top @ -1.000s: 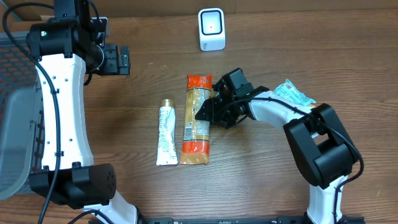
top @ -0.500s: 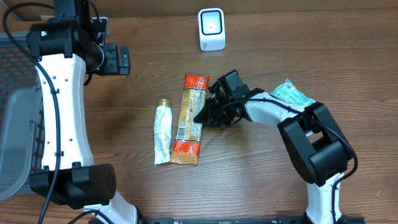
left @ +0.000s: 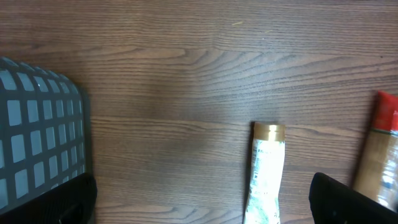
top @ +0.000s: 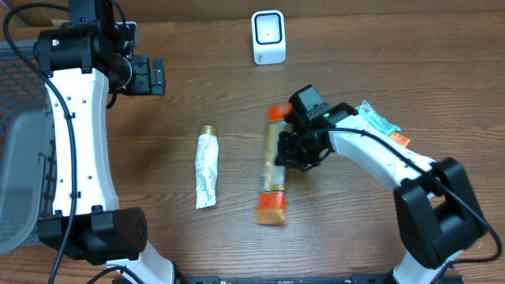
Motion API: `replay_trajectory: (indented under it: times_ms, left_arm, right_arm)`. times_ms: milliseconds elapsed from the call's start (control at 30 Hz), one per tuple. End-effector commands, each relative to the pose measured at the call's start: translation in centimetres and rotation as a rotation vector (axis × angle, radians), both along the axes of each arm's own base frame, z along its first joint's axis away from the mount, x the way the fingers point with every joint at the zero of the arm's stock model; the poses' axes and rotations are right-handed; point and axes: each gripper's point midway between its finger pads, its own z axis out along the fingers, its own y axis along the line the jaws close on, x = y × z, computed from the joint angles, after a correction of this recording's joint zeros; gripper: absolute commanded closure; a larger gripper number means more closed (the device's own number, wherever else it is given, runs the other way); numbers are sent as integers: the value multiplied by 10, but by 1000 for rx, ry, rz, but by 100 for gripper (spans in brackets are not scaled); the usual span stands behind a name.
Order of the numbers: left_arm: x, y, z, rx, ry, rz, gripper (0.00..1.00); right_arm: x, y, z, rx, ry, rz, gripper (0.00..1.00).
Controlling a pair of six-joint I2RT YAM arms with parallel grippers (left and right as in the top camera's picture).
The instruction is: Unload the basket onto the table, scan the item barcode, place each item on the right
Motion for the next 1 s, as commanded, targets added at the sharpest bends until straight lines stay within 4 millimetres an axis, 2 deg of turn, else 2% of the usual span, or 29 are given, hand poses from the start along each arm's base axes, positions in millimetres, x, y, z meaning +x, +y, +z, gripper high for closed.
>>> replay_trajectory:
  times_ms: [0, 133, 233, 333, 533, 633, 800, 867, 967]
  left_arm:
    - [2, -2, -4, 10, 14, -22, 1]
    - [2, -2, -4, 10, 14, -22, 0]
    - [2, -2, -4, 10, 14, -22, 0]
    - [2, -2, -4, 10, 14, -22, 1]
    - [2, -1, -4, 11, 12, -22, 0]
    - [2, -2, -4, 11, 11, -22, 1]
    - [2, -1, -4, 11, 11, -22, 0]
    - [2, -1, -4, 11, 11, -22, 0]
    - [2, -1, -4, 11, 11, -22, 1]
  right_arm:
    - [37, -24, 48, -171, -224, -13, 96]
    - [39, -34, 65, -312, -292, 6, 96]
    - [40, -28, 64, -363, -336, 32, 96]
    - [34, -20, 50, -382, -311, 65, 96]
    - [25, -12, 8, -441, -225, 127, 96]
    - [21, -3, -8, -413, -186, 174, 81]
    - [19, 13, -14, -321, -169, 241, 60]
    - [23, 11, -14, -319, -173, 230, 52]
    - [27, 5, -14, -298, -156, 221, 47]
